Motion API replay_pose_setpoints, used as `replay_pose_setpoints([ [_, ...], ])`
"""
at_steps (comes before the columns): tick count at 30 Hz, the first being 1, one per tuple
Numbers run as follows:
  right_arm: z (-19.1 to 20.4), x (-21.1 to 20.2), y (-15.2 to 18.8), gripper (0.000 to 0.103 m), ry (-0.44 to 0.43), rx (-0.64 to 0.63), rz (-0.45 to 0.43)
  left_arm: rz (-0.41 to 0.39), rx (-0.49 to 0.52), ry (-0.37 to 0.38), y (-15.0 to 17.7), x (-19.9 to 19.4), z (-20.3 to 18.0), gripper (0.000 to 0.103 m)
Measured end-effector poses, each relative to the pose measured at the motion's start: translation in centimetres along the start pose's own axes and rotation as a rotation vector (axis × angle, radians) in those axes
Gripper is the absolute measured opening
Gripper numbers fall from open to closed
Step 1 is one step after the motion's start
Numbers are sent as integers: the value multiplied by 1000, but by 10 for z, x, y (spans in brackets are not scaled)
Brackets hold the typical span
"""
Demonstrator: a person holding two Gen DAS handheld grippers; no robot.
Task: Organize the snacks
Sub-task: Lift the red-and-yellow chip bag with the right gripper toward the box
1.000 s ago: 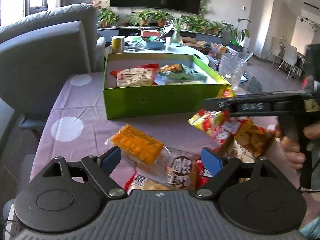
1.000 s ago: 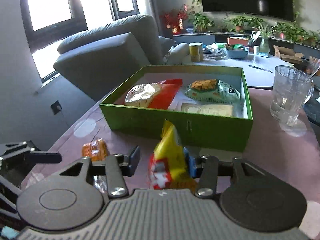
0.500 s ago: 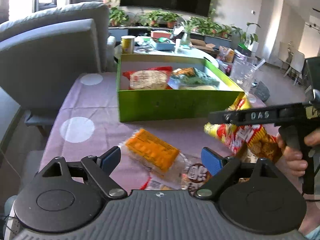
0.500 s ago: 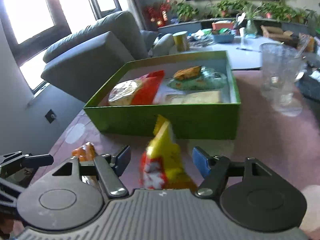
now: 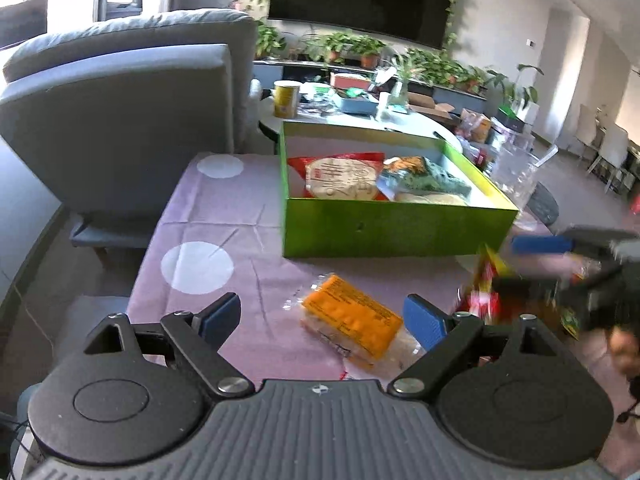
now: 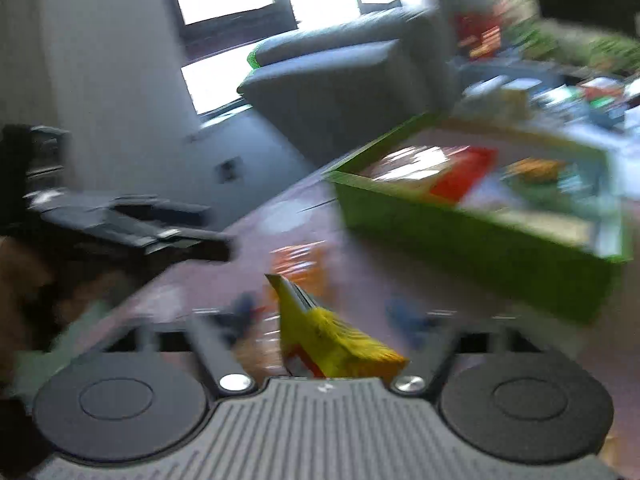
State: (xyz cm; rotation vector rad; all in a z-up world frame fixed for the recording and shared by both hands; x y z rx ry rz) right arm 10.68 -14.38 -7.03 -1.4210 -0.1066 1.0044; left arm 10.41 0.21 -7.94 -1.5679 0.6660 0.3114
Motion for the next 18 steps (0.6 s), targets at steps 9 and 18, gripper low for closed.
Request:
replay_pose_setpoints([
  [9,-58,-68,13,82,290,318,-54,8,79,51,-5,14,-28,87],
  [18,-36,-76,51,82,286,426,20,-4,170,158,-16,30,-70,88],
])
Point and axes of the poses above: each gripper's, at about its wrist camera, not at the fingertips, and x roughly the way its jaws point, z to its left, y to its underside, the point moved 10 cm from there along x, roughly the way its jaws point, and after that the axes turned 3 degrees about -z, right-handed, at the moved point
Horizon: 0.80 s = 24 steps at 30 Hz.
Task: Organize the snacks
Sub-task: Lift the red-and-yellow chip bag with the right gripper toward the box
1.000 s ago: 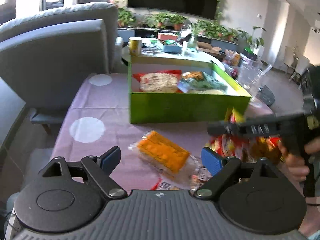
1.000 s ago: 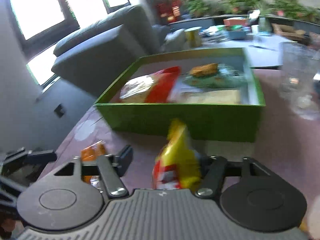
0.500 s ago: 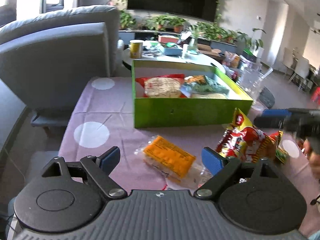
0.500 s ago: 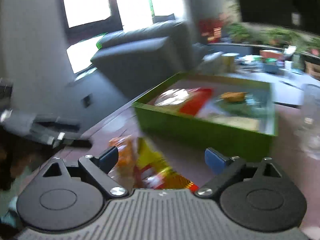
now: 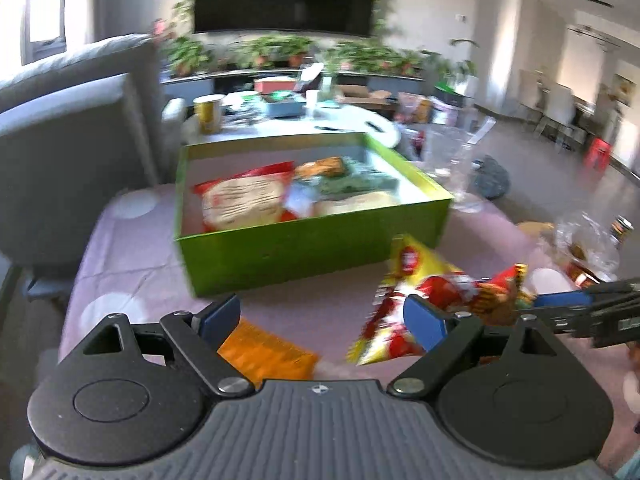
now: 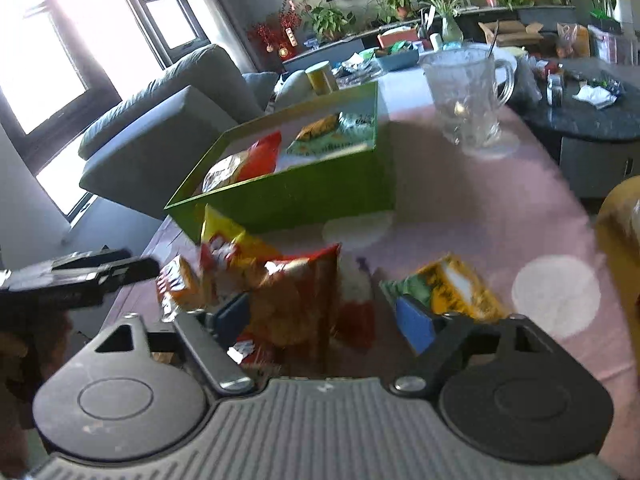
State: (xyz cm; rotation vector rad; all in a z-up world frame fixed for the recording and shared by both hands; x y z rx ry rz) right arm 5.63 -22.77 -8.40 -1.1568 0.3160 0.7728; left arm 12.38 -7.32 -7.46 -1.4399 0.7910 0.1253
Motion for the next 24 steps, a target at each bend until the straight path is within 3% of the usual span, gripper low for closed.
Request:
replay_pose_setpoints([
  [12,-11,27,-7,80,-6,4,13,92,89,101,9,40,-31,85],
  [24,-28,46,-31,80,13,-32,-8,140,71,145,5,77,-30,85],
])
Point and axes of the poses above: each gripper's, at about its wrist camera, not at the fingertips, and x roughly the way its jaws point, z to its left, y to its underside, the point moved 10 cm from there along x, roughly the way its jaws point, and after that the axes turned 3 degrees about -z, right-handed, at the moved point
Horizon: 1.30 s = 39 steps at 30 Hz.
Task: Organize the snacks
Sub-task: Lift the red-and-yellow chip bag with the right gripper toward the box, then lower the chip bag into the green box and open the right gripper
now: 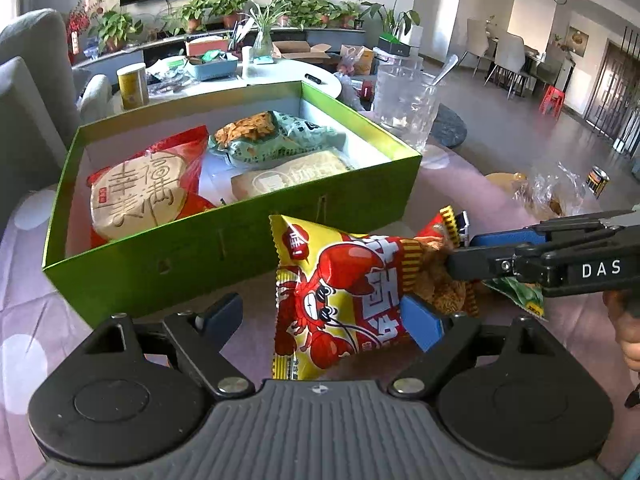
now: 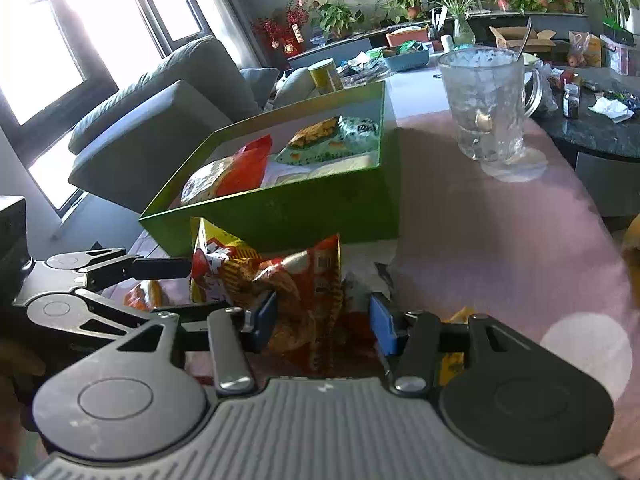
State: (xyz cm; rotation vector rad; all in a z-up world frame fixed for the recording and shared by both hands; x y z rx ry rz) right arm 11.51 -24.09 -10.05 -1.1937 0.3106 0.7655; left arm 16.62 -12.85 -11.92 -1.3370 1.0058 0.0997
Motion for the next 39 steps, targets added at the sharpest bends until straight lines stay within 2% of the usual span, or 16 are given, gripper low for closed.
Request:
replay_pose_setpoints([
  [7,-5,2,-9,80,-1,24,-25,6,-39,15,-2,8,7,84],
  [13,5,10,-7,80,-18,6,-15,20,-45,77,-2,12,-1,71],
  [18,8,22,-1,80,-13,10,26,8,-18,78,0,5,-9,67],
  [26,20,11,-3,80,-41,-2,13,-53,-21,93,-7,-21,-15,65],
  [32,35,0,-11,80,-82,-12,-20,-107,2,76,-17,-38,-18,67],
  [35,34,0,-13,80,-69,-13,-21,-87,-11,23,-11,-34,-8,71],
  [39,12,11,-3,80,-11,41,23,-47,-73,1,2,-25,4,76],
])
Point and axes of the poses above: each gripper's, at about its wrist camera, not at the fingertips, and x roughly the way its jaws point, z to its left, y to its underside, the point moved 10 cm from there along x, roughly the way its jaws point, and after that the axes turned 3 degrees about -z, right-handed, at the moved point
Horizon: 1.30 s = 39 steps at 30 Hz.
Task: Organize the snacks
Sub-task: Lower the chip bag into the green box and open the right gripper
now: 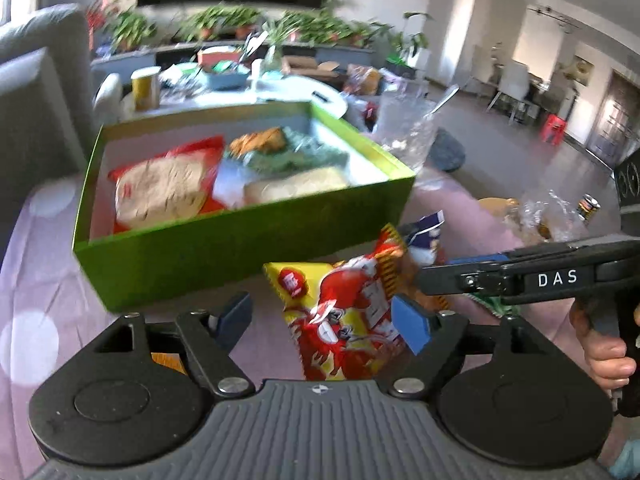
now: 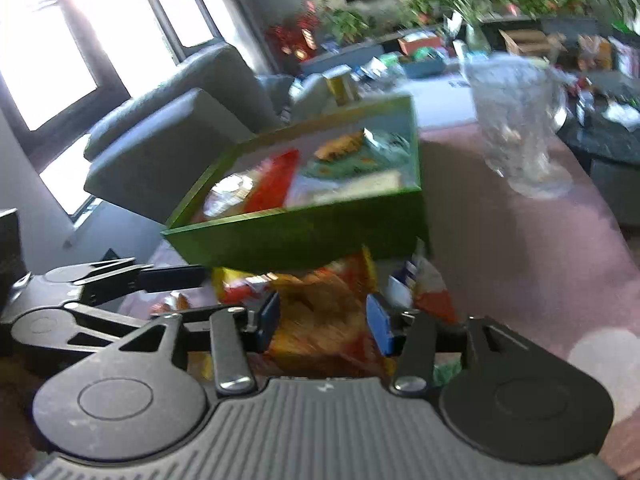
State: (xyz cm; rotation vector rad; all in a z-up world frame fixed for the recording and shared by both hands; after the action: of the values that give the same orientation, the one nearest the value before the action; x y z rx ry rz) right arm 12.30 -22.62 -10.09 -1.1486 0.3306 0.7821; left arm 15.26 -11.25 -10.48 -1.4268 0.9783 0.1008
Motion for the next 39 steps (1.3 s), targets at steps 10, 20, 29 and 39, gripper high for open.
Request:
replay_pose_setpoints([
  [10,-17,28,3,80,-36,103,58,48,-15,12,7,23,4,77],
  [20,9,31,0,58,-124,33,66,18,34,40,1,13,-7,70],
  [29,24,-1,-41,58,-130,-17,-70,-115,109,15,-51,-16,-19,71],
  [39,13,13,-102,58,-133,-23,-144,-153,109,-7,-107,10,-9,71],
])
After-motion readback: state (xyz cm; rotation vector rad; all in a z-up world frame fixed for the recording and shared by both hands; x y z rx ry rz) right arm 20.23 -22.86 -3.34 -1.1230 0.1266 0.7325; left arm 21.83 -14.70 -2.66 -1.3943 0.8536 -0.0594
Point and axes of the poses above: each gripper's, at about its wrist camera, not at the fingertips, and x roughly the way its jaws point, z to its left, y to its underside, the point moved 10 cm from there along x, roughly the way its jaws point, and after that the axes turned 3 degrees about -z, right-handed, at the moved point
